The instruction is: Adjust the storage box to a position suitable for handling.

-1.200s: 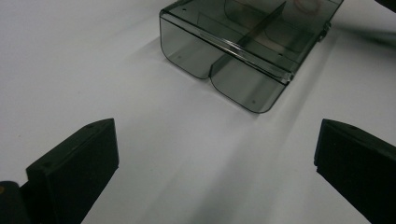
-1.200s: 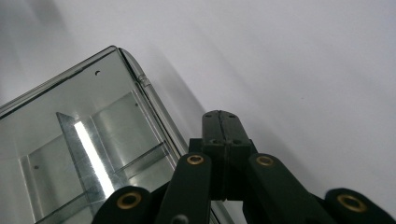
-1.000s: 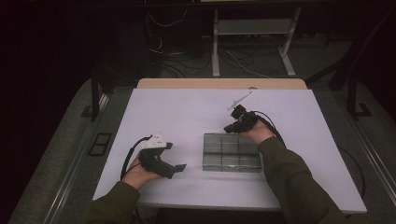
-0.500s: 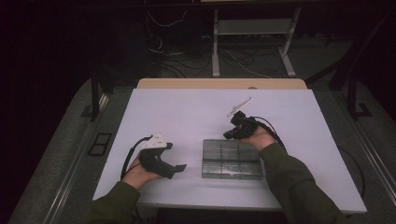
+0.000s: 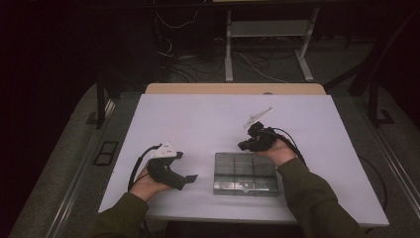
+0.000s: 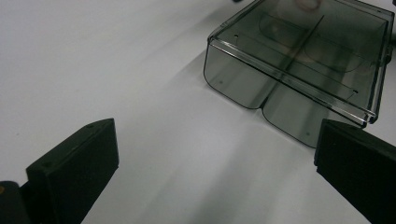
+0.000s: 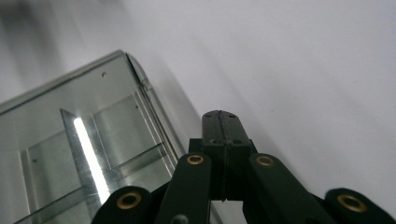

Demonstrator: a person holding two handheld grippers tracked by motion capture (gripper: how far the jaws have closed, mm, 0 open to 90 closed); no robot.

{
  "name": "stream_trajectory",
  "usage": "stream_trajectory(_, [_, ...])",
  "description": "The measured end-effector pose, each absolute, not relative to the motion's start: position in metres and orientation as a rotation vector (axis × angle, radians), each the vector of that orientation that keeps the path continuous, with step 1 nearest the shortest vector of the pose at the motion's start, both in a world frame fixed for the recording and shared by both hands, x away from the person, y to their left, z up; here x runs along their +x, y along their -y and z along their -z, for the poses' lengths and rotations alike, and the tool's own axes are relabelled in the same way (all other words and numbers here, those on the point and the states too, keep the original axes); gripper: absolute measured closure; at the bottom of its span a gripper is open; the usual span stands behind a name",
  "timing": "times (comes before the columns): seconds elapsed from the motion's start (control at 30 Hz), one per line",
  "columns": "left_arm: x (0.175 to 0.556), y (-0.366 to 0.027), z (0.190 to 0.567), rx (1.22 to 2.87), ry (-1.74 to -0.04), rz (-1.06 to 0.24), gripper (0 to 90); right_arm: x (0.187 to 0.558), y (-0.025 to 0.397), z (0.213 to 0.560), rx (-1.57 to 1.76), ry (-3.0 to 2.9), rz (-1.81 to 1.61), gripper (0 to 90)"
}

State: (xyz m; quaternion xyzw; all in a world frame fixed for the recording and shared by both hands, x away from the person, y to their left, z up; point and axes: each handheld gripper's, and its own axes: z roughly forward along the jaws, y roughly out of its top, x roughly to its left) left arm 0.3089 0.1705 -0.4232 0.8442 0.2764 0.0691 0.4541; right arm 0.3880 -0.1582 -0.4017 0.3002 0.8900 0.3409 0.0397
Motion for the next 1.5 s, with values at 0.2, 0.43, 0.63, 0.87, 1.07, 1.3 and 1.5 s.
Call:
stream_trajectory(0.2, [0.309, -0.170, 0.424, 2.080, -0.679, -0.166, 0.0, 0.376, 0.185, 0.387, 0.906, -2.658, -1.122, 89.1])
stream_trajectory(0.43, [0.309, -0.170, 0.424, 2.098, -0.668, -0.169, 0.0, 0.350, 0.228, 0.381, 0.920, -2.613, -1.178, 89.0])
stream_trajectory(0.63, [0.309, -0.169, 0.424, 2.103, -0.672, -0.177, 0.0, 0.328, 0.254, 0.386, 0.938, -2.604, -1.193, 89.0])
stream_trajectory(0.87, [0.309, -0.170, 0.424, 2.095, -0.677, -0.176, 0.0, 0.307, 0.267, 0.398, 0.952, -2.624, -1.184, 89.0])
stream_trajectory(1.07, [0.309, -0.170, 0.423, 2.098, -0.668, -0.178, 0.0, 0.296, 0.271, 0.408, 0.980, -2.642, -1.169, 89.0])
stream_trajectory(1.3, [0.309, -0.170, 0.423, 2.101, -0.669, -0.176, 0.0, 0.288, 0.278, 0.423, 1.024, -2.672, -1.120, 89.0])
stream_trajectory(1.5, [0.308, -0.169, 0.423, 2.099, -0.667, -0.176, 0.0, 0.291, 0.273, 0.430, 1.021, -2.702, -1.121, 89.0])
